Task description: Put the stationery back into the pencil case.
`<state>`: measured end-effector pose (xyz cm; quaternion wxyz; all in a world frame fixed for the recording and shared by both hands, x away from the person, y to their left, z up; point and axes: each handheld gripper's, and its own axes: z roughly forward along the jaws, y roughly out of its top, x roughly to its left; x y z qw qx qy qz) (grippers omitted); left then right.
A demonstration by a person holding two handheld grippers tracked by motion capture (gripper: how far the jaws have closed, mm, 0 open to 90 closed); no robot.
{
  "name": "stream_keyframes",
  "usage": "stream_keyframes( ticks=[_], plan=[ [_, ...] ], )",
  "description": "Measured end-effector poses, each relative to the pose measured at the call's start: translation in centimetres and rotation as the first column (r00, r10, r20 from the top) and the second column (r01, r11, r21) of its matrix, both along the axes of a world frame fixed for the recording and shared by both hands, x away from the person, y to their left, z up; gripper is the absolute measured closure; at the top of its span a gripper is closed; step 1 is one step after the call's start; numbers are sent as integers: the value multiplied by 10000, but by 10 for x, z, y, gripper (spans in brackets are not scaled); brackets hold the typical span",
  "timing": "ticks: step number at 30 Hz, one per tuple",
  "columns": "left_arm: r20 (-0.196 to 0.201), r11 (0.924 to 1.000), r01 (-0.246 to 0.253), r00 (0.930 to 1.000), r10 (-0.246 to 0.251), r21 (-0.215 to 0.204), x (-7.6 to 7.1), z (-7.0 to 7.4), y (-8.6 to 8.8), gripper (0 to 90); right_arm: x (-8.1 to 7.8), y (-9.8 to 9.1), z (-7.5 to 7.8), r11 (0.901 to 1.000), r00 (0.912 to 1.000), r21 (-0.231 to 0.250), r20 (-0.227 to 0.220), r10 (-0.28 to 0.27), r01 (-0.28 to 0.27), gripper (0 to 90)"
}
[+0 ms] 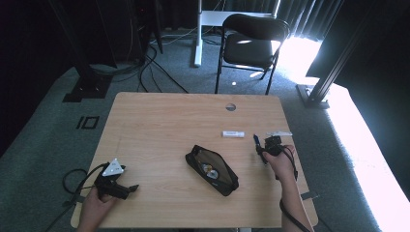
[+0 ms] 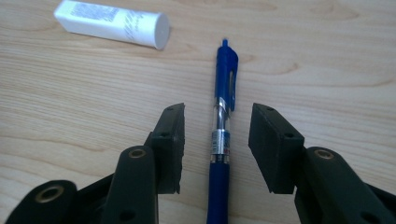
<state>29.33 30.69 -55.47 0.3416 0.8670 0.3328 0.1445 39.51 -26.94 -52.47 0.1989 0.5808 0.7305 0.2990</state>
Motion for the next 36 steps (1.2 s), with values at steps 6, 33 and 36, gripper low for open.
stream_keyframes(
  ticks=[6,33,36],
  plan=[
    [1,10000,-1,10000,1,0,0,0,0,16,5,-1,-9,9995,9998,-292,-140,-133,129,575],
    [-1,10000,3,10000,-3,6,0,0,0,15,4,1,-10,9956,9923,-87,-820,-933,929,791],
    [-3,10000,6,10000,-6,4,0,0,0,15,-2,-3,-6,9949,9931,271,-687,-951,972,791]
  ],
)
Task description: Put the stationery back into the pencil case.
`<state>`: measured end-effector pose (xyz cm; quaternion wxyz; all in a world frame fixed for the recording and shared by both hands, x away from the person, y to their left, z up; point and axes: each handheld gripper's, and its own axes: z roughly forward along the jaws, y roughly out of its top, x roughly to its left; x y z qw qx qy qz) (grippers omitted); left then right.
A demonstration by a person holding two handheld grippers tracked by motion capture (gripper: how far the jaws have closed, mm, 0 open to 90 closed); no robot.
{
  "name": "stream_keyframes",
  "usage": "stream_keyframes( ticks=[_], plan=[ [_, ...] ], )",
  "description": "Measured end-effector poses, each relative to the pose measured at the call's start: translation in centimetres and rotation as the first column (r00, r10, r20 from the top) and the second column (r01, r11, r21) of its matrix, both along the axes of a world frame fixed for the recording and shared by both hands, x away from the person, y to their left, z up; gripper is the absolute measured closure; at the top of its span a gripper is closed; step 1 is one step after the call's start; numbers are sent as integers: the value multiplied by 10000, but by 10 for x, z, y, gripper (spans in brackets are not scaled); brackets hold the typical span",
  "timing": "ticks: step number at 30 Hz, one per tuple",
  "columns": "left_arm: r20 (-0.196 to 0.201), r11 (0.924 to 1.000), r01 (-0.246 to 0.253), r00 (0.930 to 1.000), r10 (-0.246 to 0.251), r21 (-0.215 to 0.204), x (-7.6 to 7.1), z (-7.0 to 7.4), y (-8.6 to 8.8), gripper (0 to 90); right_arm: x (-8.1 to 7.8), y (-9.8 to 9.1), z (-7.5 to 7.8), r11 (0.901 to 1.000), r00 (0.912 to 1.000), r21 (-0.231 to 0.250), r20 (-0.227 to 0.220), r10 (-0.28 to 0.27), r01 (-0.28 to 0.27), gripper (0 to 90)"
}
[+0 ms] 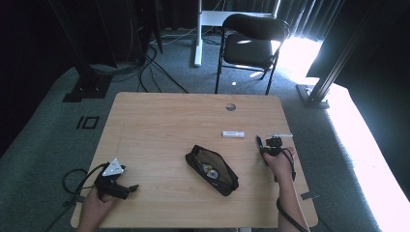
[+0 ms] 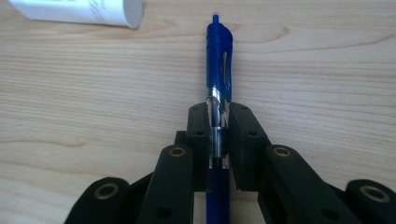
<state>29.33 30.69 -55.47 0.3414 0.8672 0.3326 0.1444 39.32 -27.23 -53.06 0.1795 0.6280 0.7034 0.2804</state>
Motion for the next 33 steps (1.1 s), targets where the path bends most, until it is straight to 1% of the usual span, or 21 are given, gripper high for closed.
stream_keyframes(
  ticks=[4,8,9,10,13,15,16,18,20,22,23,24,26,28,29,30,32,33],
  plan=[
    [0,10000,-2,10000,2,-3,0,0,0,16,-6,-3,9,9994,9997,343,235,2,-11,791],
    [2,10000,-4,10000,4,-2,0,0,0,15,-12,0,20,9988,9990,397,366,273,-288,791],
    [3,10000,-3,10000,3,-2,0,0,0,16,-14,1,22,9985,9981,380,472,384,-402,791],
    [2,10000,-5,10000,5,-3,0,0,0,16,-16,2,24,9980,9974,462,589,410,-437,791],
    [3,10000,-6,10000,6,-3,0,0,0,15,-21,8,31,9946,9942,767,875,626,-693,791],
    [-1,10000,-5,10000,5,-5,0,0,0,15,-24,13,35,9918,9921,952,1009,751,-847,791],
    [0,10000,-4,10000,4,-5,0,0,0,15,-26,15,38,9907,9906,953,1055,873,-975,791],
    [2,10000,-10,10000,10,-10,0,0,0,15,-31,22,42,9860,9878,1171,1152,1050,-1185,791],
    [4,10000,-14,10000,14,-16,0,0,0,15,-36,29,45,9829,9839,1110,1188,1335,-1468,791],
    [3,10000,-15,10000,15,-16,0,0,0,15,-40,36,50,9764,9792,1273,1265,1587,-1747,791],
    [4,10000,-15,10000,15,-18,0,0,0,15,-41,40,52,9744,9764,1247,1324,1707,-1872,791],
    [3,10000,-14,10000,14,-15,0,0,0,15,-43,43,54,9725,9730,1203,1422,1820,-1995,791],
    [4,10000,-15,10000,15,-18,0,0,0,15,-47,51,59,9661,9666,1295,1568,2025,-2234,791],
    [4,10000,-14,10000,14,-18,0,0,0,16,-50,57,64,9629,9599,1158,1712,2222,-2435,791],
    [5,10000,-15,10000,15,-18,0,0,0,15,-51,60,66,9603,9567,1197,1805,2285,-2520,791],
    [4,10000,-13,10000,13,-18,0,0,0,16,-53,64,69,9539,9528,1393,1884,2379,-2657,791],
    [0,10000,-12,10000,12,-16,0,0,0,16,-56,70,72,9483,9457,1348,1970,2587,-2874,791],
    [4,10000,-11,10000,11,-14,0,0,0,15,-58,73,74,9435,9422,1403,1979,2704,-3003,791]
  ],
)
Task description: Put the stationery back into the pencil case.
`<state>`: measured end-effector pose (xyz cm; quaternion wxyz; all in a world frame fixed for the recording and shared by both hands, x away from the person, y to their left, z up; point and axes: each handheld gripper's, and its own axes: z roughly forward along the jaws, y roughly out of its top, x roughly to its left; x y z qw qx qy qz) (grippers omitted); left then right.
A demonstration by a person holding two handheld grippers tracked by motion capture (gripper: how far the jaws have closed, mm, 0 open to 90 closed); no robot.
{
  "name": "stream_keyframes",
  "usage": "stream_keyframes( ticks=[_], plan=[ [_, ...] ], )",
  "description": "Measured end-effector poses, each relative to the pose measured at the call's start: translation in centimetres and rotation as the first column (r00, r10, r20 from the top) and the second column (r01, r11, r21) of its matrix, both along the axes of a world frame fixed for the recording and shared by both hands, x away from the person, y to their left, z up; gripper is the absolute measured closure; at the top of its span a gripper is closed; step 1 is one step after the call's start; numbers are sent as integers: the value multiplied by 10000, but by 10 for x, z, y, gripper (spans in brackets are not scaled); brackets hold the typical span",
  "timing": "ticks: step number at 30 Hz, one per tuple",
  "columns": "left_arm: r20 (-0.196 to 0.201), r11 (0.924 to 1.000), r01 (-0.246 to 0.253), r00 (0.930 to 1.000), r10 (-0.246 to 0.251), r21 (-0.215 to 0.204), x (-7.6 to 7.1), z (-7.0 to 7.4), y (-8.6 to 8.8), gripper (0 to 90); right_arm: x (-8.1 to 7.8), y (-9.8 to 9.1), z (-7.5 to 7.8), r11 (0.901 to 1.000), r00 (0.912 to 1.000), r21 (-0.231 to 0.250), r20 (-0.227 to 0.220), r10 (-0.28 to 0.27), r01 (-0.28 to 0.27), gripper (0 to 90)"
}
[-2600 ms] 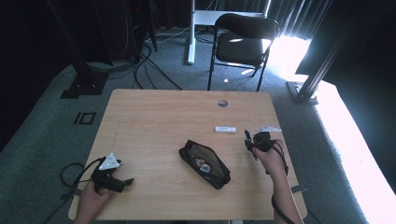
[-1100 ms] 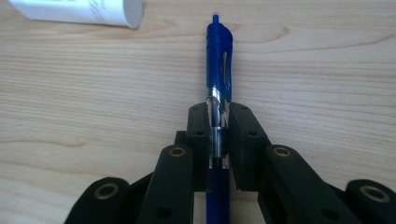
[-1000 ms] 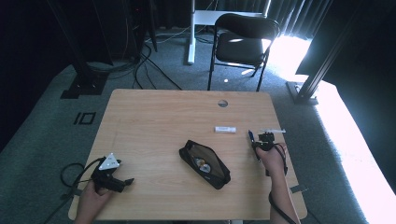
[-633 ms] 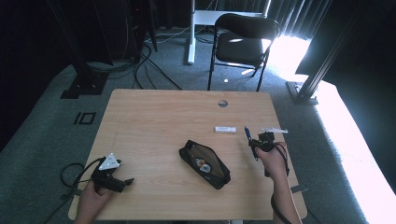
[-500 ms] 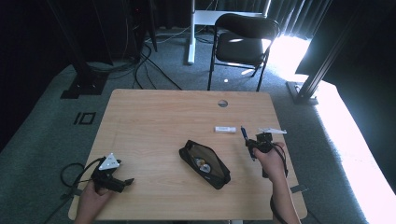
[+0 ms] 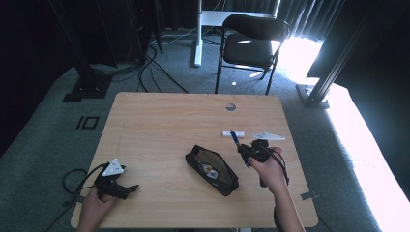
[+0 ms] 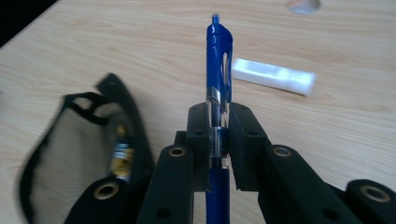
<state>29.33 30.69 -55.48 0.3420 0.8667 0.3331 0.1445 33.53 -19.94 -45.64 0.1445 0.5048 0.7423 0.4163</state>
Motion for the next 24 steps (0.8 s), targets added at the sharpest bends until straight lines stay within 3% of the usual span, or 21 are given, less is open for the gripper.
stream_keyframes(
  ticks=[5,12,15,20,24],
  plan=[
    [0,10000,-3,10000,3,-5,0,0,0,15,-9,21,7,9961,9961,-101,129,873,-872,791],
    [-1,10000,9,10000,-9,14,0,0,0,16,-17,49,10,9770,9774,-299,16,2113,-2112,791],
    [2,10000,-6,10000,6,-6,0,0,0,16,-19,58,9,9690,9694,-272,-140,2452,-2455,791],
    [2,10000,-9,10000,9,-10,0,0,0,16,-20,67,3,9597,9616,-638,-366,2719,-2737,791],
    [3,10000,-7,10000,7,-6,0,0,0,15,-18,72,-6,9557,9594,-889,-547,2767,-2807,791]
  ],
)
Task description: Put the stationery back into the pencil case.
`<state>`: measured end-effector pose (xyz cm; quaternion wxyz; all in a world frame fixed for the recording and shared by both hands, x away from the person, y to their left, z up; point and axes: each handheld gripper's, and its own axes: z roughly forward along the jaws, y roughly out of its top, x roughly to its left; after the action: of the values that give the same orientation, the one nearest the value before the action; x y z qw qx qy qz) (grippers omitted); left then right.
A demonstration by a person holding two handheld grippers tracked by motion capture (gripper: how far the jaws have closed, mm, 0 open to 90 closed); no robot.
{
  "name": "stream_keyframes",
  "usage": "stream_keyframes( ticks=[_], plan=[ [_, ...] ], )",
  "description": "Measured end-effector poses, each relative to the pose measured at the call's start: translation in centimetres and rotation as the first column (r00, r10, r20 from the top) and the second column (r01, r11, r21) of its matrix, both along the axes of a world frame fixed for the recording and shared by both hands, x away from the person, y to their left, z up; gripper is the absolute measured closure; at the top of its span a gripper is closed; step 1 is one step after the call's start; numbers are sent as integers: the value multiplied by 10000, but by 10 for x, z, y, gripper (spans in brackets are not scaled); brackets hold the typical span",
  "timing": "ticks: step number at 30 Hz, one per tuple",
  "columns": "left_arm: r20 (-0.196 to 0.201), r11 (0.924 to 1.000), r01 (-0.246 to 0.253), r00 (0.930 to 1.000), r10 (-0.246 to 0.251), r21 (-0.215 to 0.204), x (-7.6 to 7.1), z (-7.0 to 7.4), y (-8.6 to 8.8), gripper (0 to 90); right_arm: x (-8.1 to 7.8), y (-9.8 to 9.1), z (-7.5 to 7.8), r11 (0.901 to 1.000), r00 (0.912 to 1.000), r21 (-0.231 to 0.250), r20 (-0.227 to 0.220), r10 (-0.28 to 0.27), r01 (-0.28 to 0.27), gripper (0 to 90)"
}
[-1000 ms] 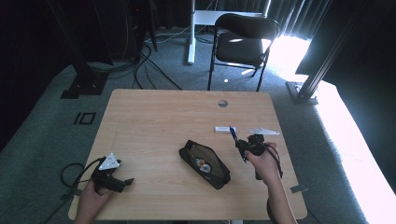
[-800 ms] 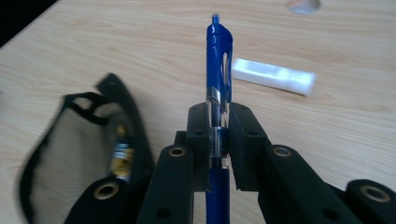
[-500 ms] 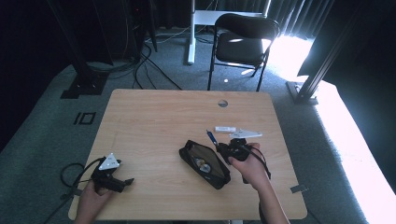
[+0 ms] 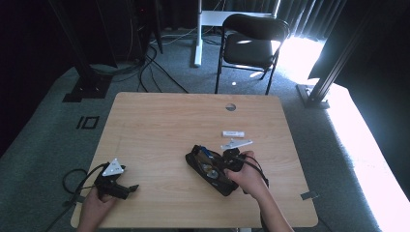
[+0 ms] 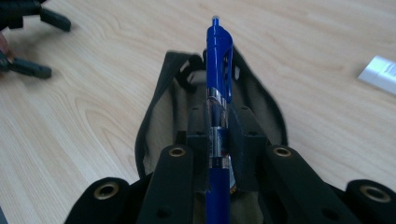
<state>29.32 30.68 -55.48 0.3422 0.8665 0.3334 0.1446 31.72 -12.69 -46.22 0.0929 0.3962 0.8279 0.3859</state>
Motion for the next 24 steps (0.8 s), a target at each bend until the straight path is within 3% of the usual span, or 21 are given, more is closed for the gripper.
stream_keyframes(
  ticks=[9,15,24],
  plan=[
    [-4,10000,11,10000,-11,11,0,0,0,16,6,19,-15,9946,9983,-948,-453,376,-418,791],
    [-3,10000,14,10000,-14,18,0,0,0,15,11,28,-27,9890,9954,-1325,-778,556,-656,791],
    [-5,10000,18,10000,-18,25,0,0,0,15,18,35,-38,9779,9952,-2017,-902,383,-559,791]
  ],
)
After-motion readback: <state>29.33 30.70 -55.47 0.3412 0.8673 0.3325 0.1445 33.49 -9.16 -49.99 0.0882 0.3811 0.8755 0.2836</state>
